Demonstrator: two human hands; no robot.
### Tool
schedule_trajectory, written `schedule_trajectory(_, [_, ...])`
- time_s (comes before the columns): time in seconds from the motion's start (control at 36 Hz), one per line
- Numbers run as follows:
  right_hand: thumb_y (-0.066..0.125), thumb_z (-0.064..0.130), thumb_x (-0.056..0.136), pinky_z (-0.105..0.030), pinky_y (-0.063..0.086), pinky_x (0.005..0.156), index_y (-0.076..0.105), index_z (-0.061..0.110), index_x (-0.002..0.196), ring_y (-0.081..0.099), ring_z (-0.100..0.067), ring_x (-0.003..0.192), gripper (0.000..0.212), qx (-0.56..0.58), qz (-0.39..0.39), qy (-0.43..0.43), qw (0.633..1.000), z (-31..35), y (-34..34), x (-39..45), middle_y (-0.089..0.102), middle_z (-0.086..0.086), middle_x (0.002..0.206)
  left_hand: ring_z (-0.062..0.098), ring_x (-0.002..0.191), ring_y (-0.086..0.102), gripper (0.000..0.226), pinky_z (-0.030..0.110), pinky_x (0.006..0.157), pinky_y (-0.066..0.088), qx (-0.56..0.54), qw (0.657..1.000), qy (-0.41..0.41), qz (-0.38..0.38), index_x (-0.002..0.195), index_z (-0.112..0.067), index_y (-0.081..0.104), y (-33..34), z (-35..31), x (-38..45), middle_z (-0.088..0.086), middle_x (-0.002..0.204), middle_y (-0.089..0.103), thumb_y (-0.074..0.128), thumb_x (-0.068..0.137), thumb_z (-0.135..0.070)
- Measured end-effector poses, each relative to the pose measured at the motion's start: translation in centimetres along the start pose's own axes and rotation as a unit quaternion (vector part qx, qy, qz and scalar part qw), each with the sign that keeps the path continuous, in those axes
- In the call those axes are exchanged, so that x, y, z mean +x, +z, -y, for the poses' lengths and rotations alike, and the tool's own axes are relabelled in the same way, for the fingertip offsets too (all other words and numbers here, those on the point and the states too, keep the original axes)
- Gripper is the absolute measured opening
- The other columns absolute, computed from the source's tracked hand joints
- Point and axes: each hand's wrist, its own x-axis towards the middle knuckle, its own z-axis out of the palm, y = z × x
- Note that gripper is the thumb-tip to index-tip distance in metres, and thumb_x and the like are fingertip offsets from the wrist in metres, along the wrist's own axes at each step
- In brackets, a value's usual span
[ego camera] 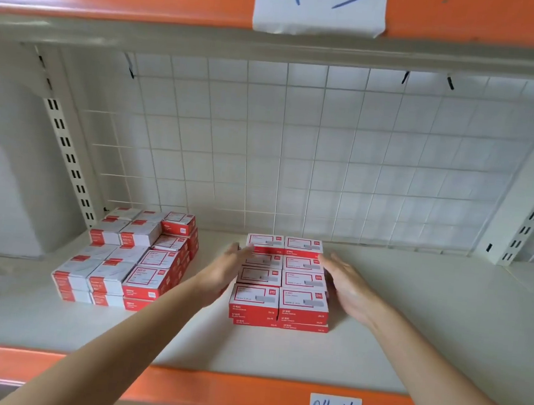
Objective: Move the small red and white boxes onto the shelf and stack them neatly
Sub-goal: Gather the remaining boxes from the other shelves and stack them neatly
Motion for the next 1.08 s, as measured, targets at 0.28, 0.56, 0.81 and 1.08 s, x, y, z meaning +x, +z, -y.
schedule_trajectory(0.28, [0.045,0.028,0.098,-0.042,0.045,0.099,0.035,0.016,0.139,0.063,-0.017,0.106,0.044,-0.041,0.019,-0.004,0.999,-0.9,0.5,-2.0,0.061,-0.001,0.127,0.024,0.105,0.064,0.024,0.048,0.100,0.044,0.020,0.998,0.045,-0.026,0.118,-0.015,0.051,0.8,1.7,-2.4,0.008,0.116,0.065,0.040,0.100,-0.028])
schedule_trajectory(0.56, [0.038,0.021,0.101,-0.030,0.049,0.068,0.028,0.031,0.134,0.064,-0.021,0.098,0.036,-0.035,0.027,-0.041,0.998,-1.0,1.5,-4.6,0.060,-0.004,0.121,0.012,0.098,0.065,0.016,0.031,0.088,0.047,-0.034,0.997,0.059,-0.026,0.102,-0.020,0.054,1.7,2.1,-5.2,0.001,0.110,0.069,0.038,0.101,-0.018])
schedule_trajectory(0.81, [0.078,0.054,0.063,-0.033,0.044,0.101,0.021,0.027,0.147,0.054,-0.005,0.118,0.106,-0.158,0.102,-0.030,0.982,-1.3,-1.2,-5.5,0.054,0.017,0.133,0.006,0.096,0.062,0.010,0.020,0.087,0.044,0.045,0.995,0.092,0.017,0.101,-0.022,0.054,0.7,1.8,-7.8,-0.005,0.103,0.066,0.058,0.092,-0.019])
schedule_trajectory(1.08, [0.077,0.020,0.077,-0.031,0.042,0.104,0.034,0.035,0.139,0.055,-0.003,0.116,0.077,-0.230,0.066,-0.128,0.962,-1.8,-0.4,-6.1,0.059,0.016,0.126,0.019,0.110,0.060,0.043,0.022,0.085,0.041,0.320,0.920,0.190,-0.127,0.125,-0.021,0.054,1.6,3.1,-8.1,-0.003,0.120,0.065,0.066,0.086,-0.032])
